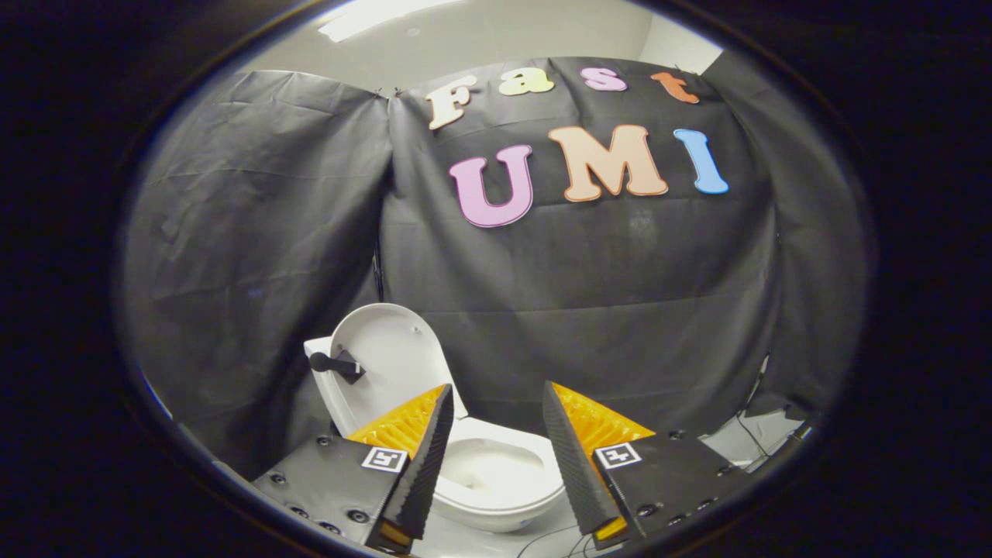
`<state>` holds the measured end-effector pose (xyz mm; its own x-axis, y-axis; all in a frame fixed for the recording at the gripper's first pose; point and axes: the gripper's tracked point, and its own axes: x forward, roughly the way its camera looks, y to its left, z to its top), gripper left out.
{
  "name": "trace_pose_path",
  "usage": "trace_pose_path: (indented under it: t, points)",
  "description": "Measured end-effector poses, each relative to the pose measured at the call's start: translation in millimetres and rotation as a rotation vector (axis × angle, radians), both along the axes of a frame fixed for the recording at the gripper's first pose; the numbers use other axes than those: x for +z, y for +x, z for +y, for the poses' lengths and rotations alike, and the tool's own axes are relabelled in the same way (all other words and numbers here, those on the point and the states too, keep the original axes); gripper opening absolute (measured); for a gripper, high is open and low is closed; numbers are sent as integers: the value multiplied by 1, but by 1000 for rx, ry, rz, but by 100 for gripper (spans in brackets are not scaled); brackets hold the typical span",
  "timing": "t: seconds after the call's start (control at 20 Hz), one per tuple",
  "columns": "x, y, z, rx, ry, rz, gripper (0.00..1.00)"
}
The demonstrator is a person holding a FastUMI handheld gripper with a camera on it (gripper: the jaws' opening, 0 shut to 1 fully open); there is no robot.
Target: Open the toilet lid.
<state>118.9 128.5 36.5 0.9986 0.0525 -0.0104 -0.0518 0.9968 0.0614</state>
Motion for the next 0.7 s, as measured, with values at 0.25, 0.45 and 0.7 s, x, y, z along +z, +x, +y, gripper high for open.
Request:
trace_pose_path:
  t: [0.25, 0.45, 0.7]
  points:
    - [3, 0, -1, 2, 0, -4, 73]
    - [4, 0, -4, -2, 4, -6, 73]
    - [0, -2, -6, -6, 20, -7, 73]
